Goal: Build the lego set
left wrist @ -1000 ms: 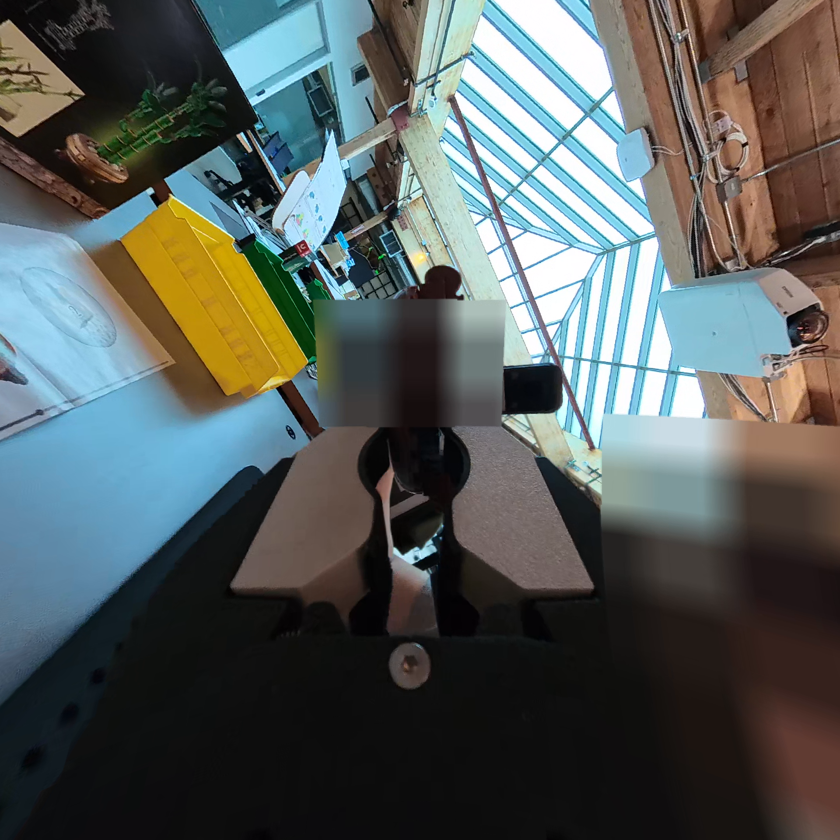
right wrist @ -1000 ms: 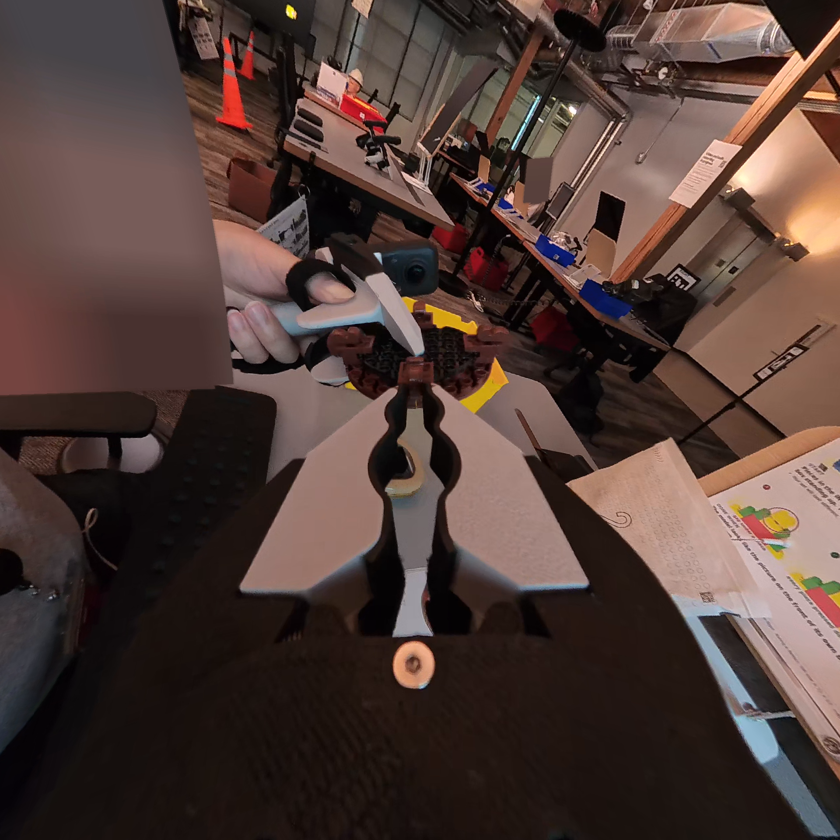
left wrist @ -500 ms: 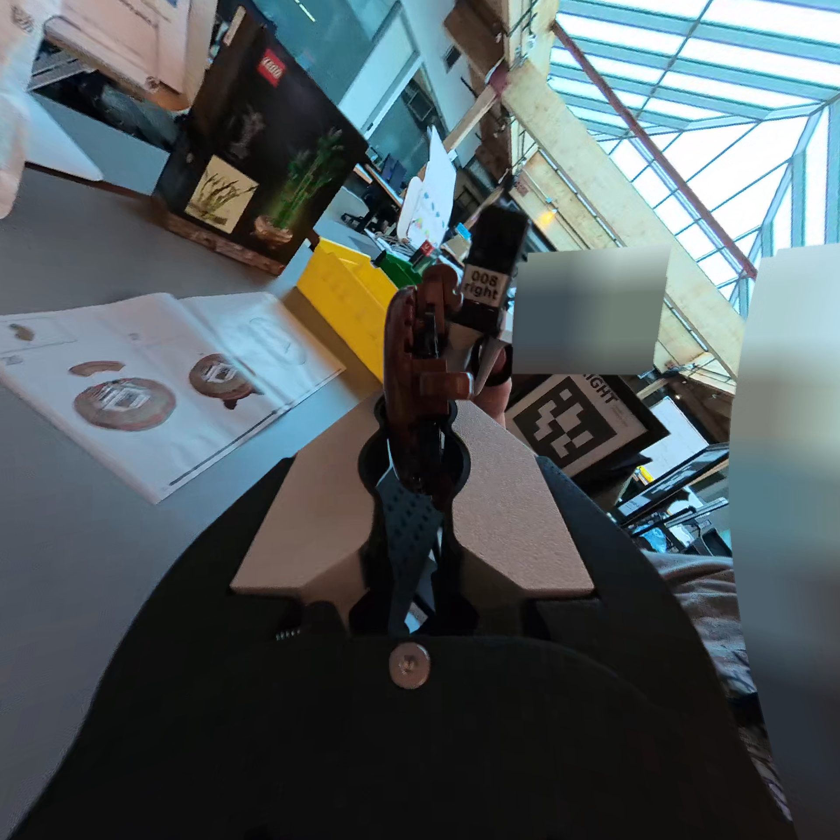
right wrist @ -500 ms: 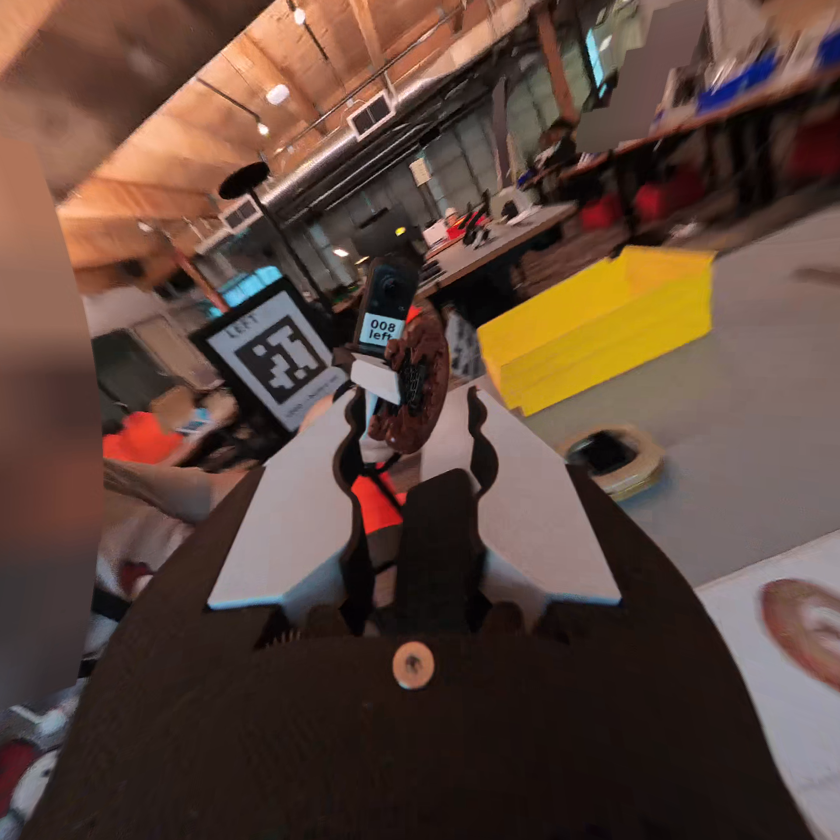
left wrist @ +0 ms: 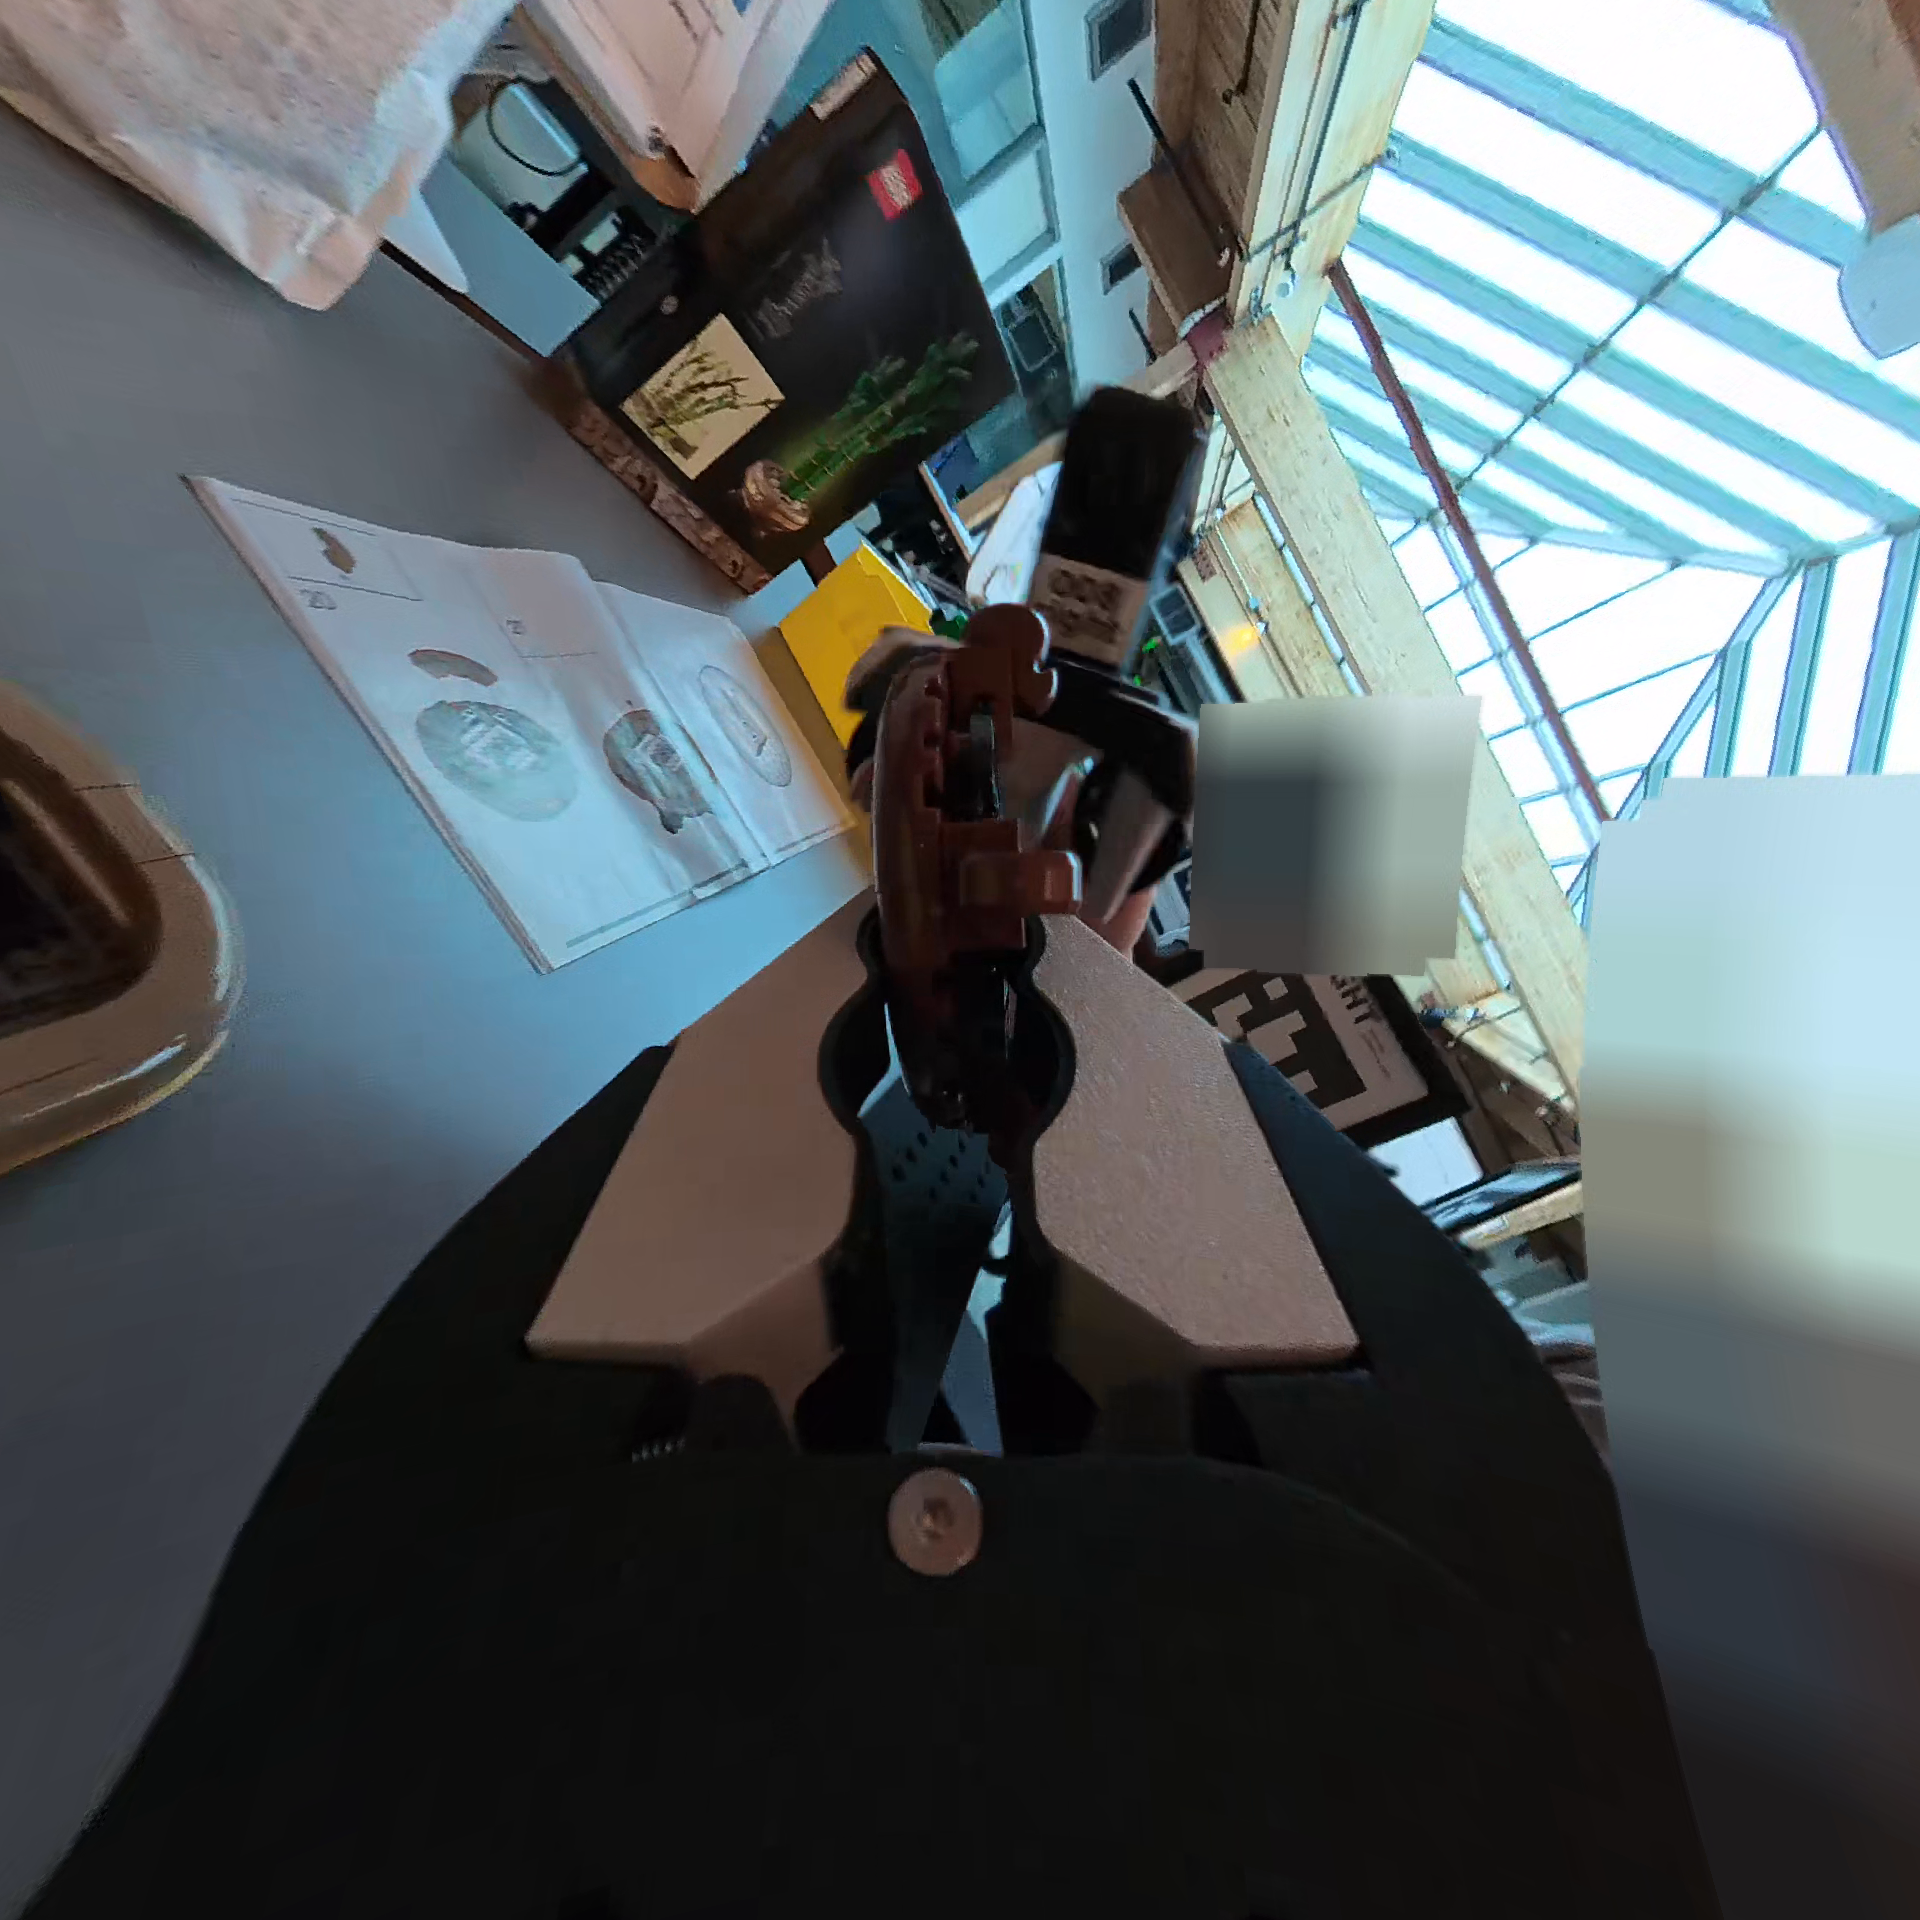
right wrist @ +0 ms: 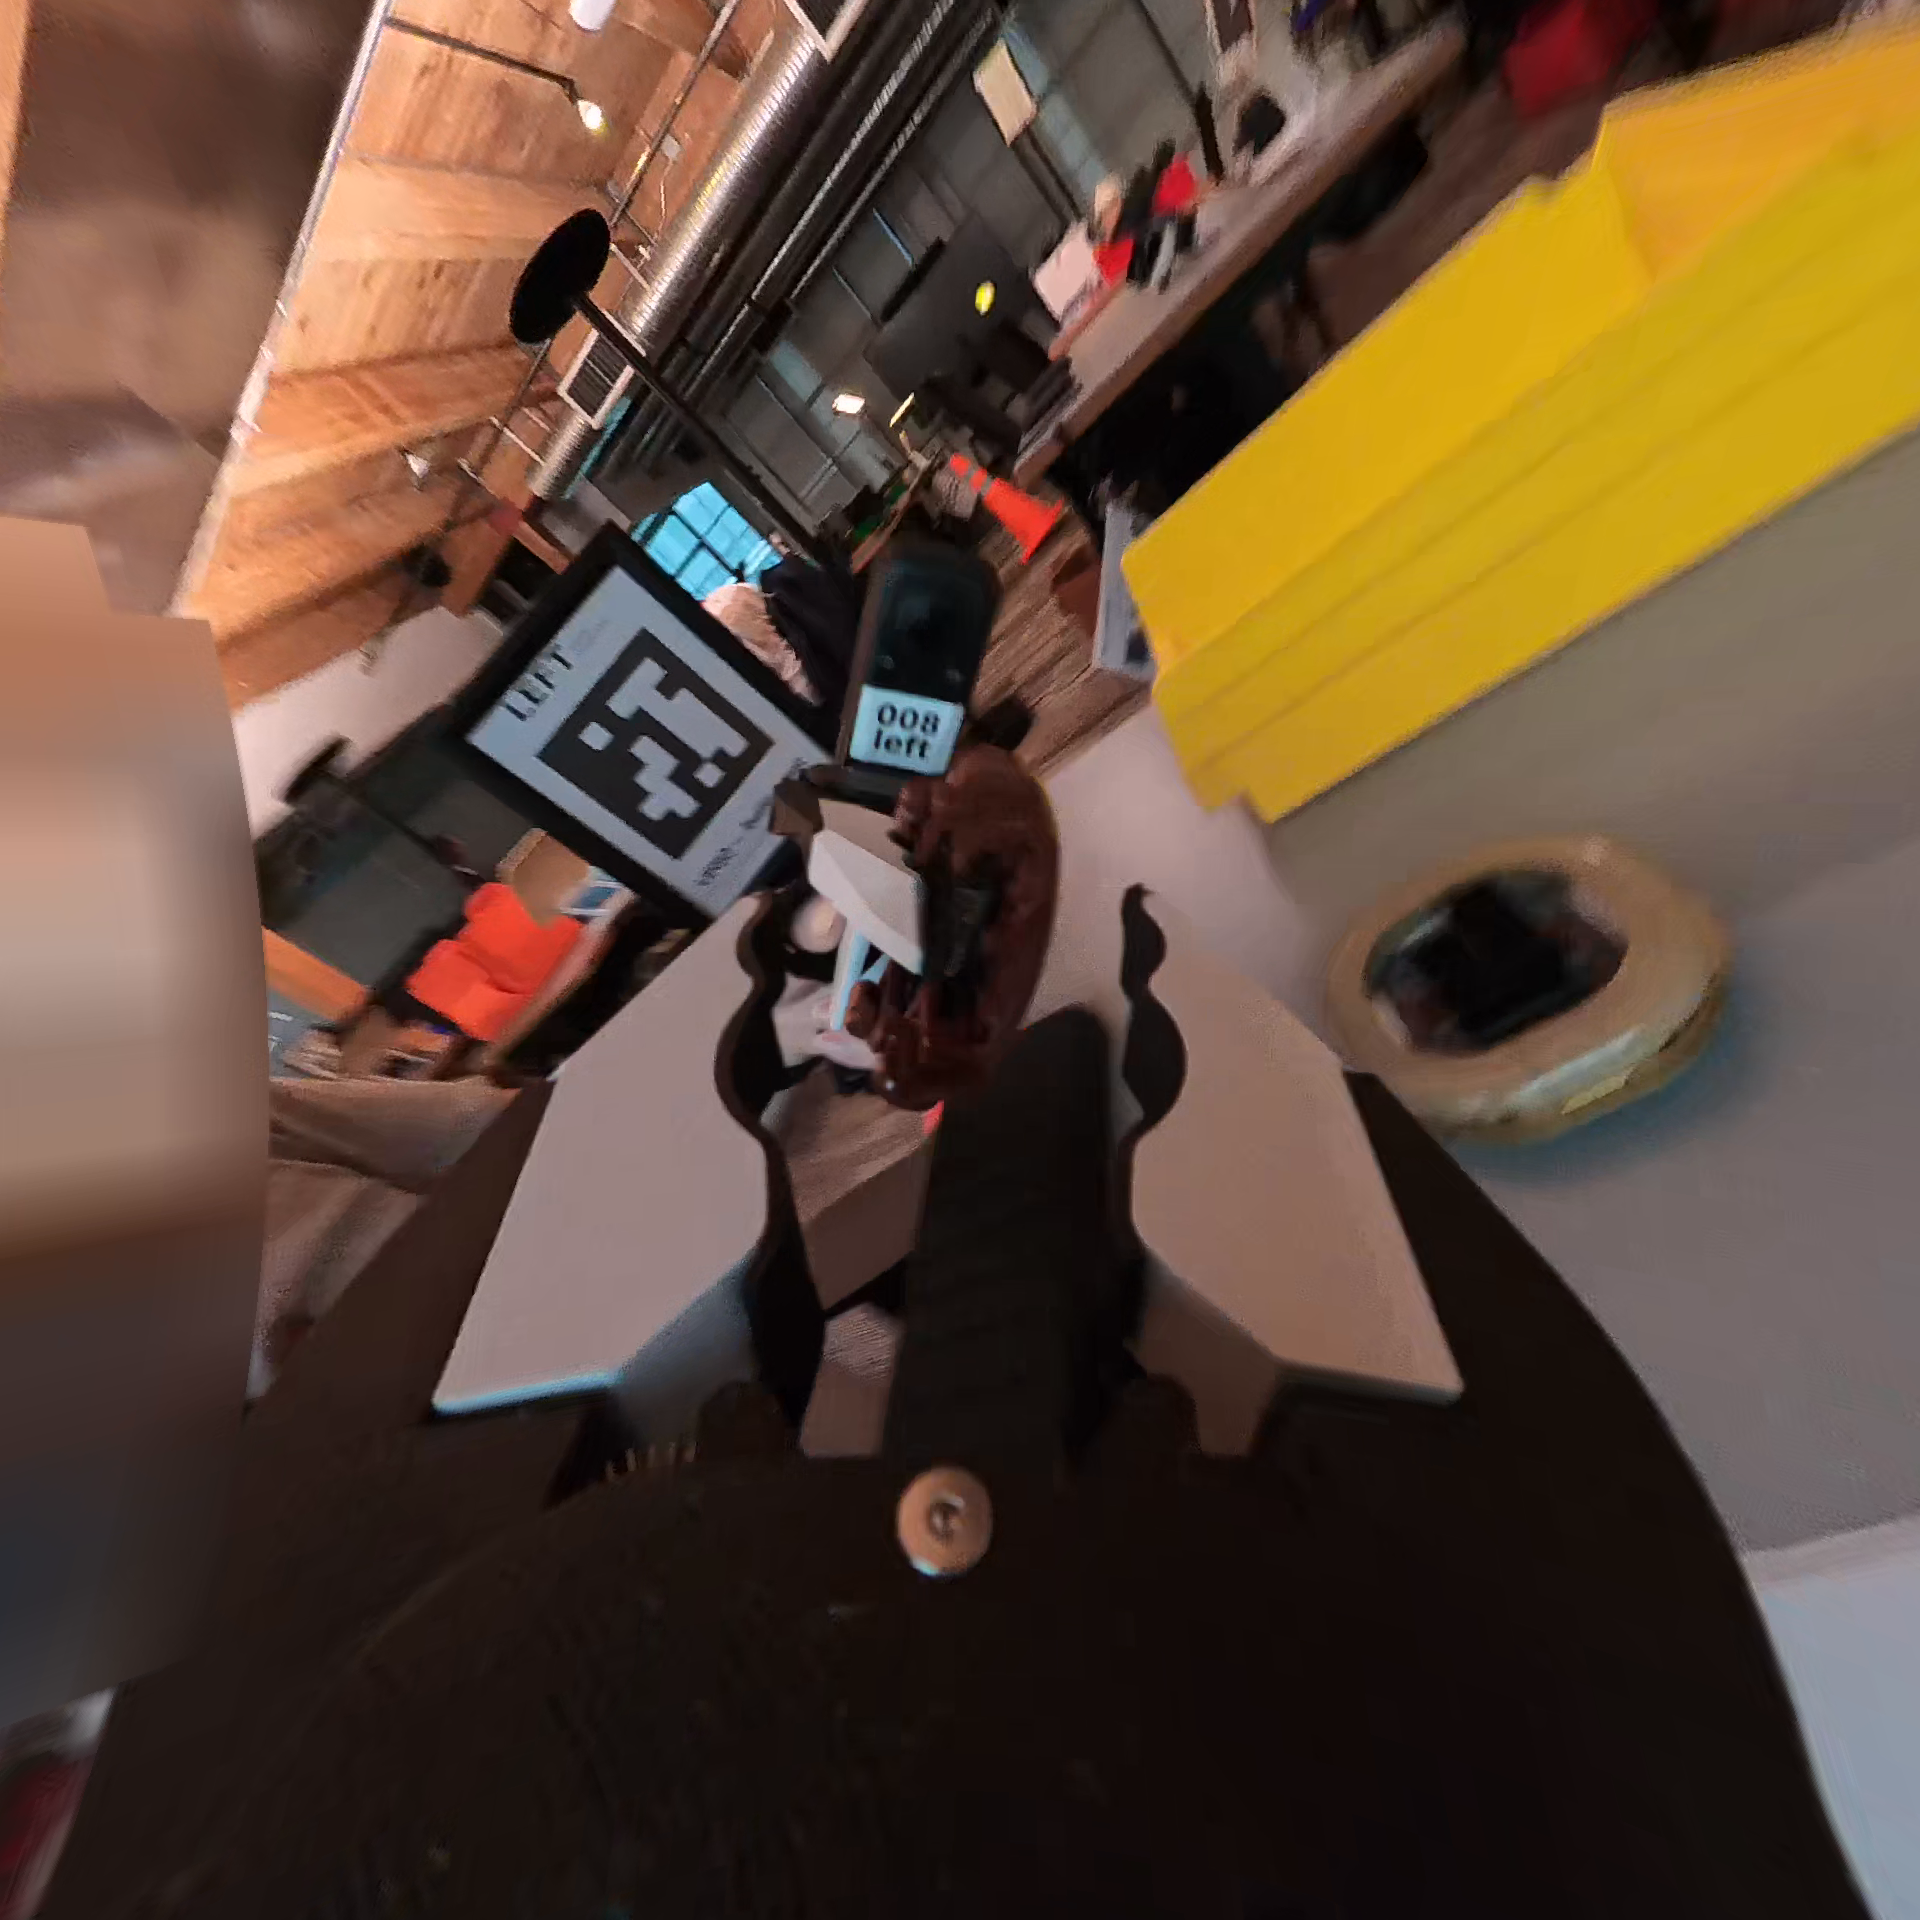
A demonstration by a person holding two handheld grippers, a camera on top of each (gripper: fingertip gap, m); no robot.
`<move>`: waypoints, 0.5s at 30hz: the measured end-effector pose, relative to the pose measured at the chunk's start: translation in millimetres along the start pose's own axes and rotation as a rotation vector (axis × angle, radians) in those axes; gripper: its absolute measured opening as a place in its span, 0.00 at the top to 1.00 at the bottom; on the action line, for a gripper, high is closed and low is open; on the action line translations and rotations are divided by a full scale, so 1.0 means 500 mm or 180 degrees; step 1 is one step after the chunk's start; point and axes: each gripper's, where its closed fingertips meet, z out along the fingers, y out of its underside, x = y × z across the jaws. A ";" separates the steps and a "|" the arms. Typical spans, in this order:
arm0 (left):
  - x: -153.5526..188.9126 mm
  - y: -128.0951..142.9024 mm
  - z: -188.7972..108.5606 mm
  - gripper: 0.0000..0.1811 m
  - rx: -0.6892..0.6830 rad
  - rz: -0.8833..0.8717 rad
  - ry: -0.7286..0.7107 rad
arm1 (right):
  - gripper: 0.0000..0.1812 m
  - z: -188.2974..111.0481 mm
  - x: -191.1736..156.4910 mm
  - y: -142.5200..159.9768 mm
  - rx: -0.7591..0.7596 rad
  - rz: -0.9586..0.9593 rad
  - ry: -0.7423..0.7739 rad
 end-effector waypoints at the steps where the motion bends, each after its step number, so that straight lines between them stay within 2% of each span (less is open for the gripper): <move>1: -0.007 -0.008 -0.007 0.91 0.0049 -0.0099 0.0015 | 0.61 0.004 -0.006 -0.010 0.0073 -0.0422 0.0091; 4: -0.026 -0.020 -0.023 0.91 0.0081 -0.0314 0.0020 | 0.49 0.015 -0.020 -0.013 0.0017 -0.2236 0.0792; 6: -0.039 -0.024 -0.028 0.91 0.0092 -0.0376 -0.0031 | 0.46 0.031 -0.016 0.003 -0.0337 -0.3157 0.1276; 8: -0.044 -0.027 -0.030 0.91 0.0103 -0.0393 -0.0052 | 0.45 0.051 -0.011 0.028 -0.0797 -0.3625 0.1525; 11: -0.048 -0.020 -0.025 0.91 -0.0020 -0.0374 -0.0086 | 0.46 0.072 -0.001 0.061 -0.1481 -0.4189 0.1646; 15: -0.049 -0.015 -0.016 0.91 -0.0121 -0.0335 -0.0167 | 0.42 0.088 0.031 0.079 -0.2378 -0.4378 0.1675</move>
